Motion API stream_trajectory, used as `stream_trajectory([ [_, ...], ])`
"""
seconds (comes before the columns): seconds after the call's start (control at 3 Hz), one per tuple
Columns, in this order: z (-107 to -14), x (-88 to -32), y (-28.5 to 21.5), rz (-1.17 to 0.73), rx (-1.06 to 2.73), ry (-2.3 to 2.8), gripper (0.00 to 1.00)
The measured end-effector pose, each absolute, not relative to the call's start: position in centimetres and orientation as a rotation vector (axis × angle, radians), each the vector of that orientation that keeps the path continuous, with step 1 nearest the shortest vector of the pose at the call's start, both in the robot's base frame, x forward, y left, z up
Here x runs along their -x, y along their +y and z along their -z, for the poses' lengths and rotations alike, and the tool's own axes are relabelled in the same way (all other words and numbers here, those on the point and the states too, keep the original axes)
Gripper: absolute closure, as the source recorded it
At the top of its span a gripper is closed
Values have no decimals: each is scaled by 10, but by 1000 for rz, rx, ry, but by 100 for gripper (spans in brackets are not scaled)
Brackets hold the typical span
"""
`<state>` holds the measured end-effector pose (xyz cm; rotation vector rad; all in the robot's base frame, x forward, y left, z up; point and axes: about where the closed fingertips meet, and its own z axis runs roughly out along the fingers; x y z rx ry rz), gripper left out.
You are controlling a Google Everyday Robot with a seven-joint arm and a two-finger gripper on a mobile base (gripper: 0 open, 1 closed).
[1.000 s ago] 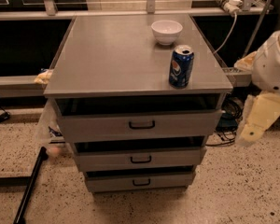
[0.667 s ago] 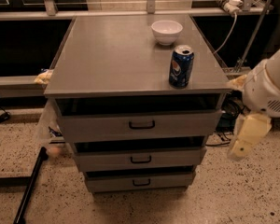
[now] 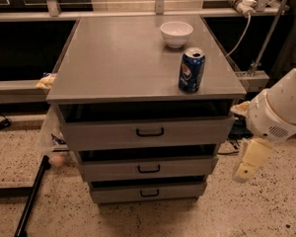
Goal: Open middle drawer
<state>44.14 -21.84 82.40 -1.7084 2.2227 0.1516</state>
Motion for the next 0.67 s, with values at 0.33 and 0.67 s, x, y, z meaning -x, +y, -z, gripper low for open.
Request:
stream_trajectory([
  [0.33,-804,-441,-219,-94,1730,2175,0],
  [0.67,-755,-444,-212,-63,1757,2088,0],
])
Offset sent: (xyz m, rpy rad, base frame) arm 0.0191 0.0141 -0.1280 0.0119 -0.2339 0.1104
